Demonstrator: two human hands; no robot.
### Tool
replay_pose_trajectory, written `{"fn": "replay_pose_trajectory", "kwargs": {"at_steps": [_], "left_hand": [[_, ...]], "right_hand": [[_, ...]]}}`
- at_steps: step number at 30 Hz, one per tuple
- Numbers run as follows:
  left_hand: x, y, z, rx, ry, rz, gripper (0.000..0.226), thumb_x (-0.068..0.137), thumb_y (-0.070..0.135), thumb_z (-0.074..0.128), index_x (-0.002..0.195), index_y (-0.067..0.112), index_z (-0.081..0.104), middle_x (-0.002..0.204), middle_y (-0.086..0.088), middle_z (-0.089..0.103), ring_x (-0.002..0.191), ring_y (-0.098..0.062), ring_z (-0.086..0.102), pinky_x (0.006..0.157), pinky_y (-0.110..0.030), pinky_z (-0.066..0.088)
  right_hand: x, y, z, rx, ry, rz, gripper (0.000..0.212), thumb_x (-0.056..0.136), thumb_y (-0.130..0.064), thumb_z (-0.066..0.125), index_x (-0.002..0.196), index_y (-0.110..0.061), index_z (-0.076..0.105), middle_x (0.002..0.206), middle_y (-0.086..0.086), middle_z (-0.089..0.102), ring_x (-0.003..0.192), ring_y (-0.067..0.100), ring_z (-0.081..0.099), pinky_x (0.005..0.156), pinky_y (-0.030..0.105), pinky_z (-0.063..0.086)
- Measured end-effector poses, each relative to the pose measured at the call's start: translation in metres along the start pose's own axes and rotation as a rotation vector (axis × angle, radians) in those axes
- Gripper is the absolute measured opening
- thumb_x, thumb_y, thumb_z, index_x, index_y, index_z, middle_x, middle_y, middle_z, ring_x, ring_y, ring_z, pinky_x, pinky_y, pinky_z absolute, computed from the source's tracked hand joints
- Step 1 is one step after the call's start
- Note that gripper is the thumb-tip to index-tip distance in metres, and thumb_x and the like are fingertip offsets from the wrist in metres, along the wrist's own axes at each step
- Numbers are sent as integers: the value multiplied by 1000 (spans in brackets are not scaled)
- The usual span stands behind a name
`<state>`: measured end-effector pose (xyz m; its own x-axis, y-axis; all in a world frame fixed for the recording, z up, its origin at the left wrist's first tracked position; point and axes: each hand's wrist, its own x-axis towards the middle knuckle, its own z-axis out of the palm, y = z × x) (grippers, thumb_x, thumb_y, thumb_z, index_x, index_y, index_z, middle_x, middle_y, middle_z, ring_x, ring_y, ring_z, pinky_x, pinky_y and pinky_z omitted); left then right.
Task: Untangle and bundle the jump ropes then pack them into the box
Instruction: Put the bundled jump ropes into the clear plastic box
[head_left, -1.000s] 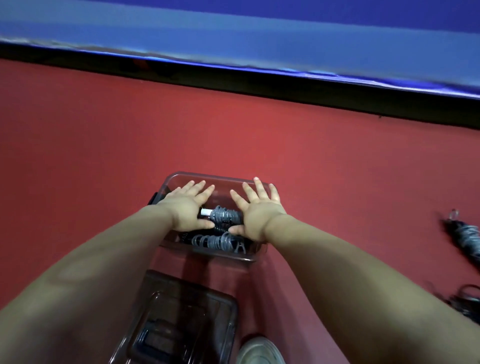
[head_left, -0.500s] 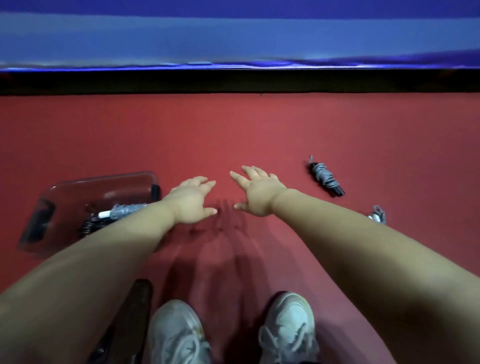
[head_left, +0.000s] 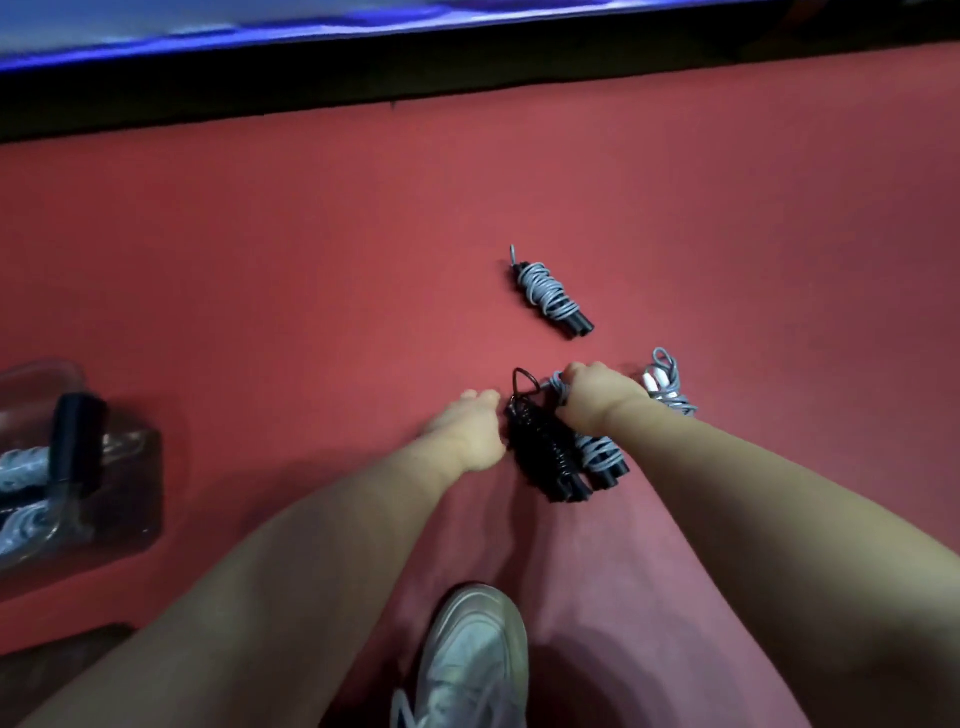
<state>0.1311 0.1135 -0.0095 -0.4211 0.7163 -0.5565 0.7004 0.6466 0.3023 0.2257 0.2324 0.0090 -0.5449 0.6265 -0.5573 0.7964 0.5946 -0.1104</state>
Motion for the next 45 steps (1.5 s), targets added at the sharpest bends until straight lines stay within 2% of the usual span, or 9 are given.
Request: {"fn": "replay_pose_trajectory", "kwargs": {"at_steps": [5, 9, 13, 20, 28, 31, 35, 41, 45], "left_hand": [[26, 8, 4, 152, 88, 132, 93, 84, 18, 64, 152, 26, 1, 159, 0, 5, 145, -24, 13, 115, -38, 18], [35, 11, 0, 23, 138, 207, 80, 79, 9, 57, 149, 22, 18, 155, 0, 18, 143, -21, 18, 115, -33, 14], [39, 11, -14, -133, 241, 165, 62, 81, 4, 51, 140, 20, 37, 148, 0, 31, 136, -23, 29, 110, -32, 23], [32, 8, -39, -72, 294, 175, 56, 87, 12, 52, 140, 21, 37, 147, 1, 31, 135, -22, 27, 110, -33, 23], [-12, 1, -94, 215, 315, 272, 90, 83, 29, 69, 152, 26, 10, 157, -1, 12, 143, -23, 13, 115, -39, 16], [-37, -15, -113, 397, 343, 309, 89, 83, 33, 69, 152, 26, 13, 156, -1, 14, 143, -22, 14, 115, -38, 15], [-74, -50, -140, 521, 390, 337, 77, 84, 36, 67, 148, 24, 26, 148, 2, 34, 138, -19, 28, 111, -36, 23], [-140, -153, -189, 509, 479, 252, 57, 85, 37, 67, 134, 20, 45, 126, -2, 56, 118, -25, 49, 93, -37, 41], [-182, -243, -205, 462, 461, 130, 60, 84, 39, 67, 137, 21, 43, 125, -3, 59, 114, -27, 54, 88, -39, 46]], "right_hand": [[16, 12, 27, 82, 26, 97, 45, 89, -18, 50, 132, -10, 37, 133, 12, 35, 125, 33, 35, 101, 41, 36], [21, 23, 39, 176, 92, 140, 50, 89, -20, 52, 135, -14, 34, 134, 11, 35, 125, 32, 34, 100, 41, 36], [19, 33, 50, 322, -40, 315, 64, 79, -37, 67, 130, -12, 37, 131, 12, 44, 122, 31, 46, 98, 39, 41], [14, 34, 29, 304, 106, 274, 59, 81, -40, 66, 124, -9, 41, 128, 15, 47, 119, 35, 49, 93, 39, 43], [-20, -4, -37, 198, 255, -18, 56, 84, -32, 63, 130, -11, 39, 127, 15, 48, 116, 36, 50, 91, 39, 42], [-41, -34, -54, 203, 278, -146, 60, 82, -32, 66, 130, -9, 38, 127, 13, 53, 115, 32, 53, 90, 36, 42], [-65, -84, -69, 174, 272, -328, 64, 81, -35, 68, 130, -8, 37, 123, 12, 57, 112, 29, 56, 88, 34, 43], [-90, -201, -80, 158, 201, -578, 61, 80, -34, 70, 128, -11, 39, 111, 10, 64, 88, 27, 65, 80, 36, 51], [-99, -295, -69, 174, 127, -739, 63, 81, -30, 70, 133, -13, 38, 114, 9, 63, 85, 25, 66, 80, 41, 53]]}}
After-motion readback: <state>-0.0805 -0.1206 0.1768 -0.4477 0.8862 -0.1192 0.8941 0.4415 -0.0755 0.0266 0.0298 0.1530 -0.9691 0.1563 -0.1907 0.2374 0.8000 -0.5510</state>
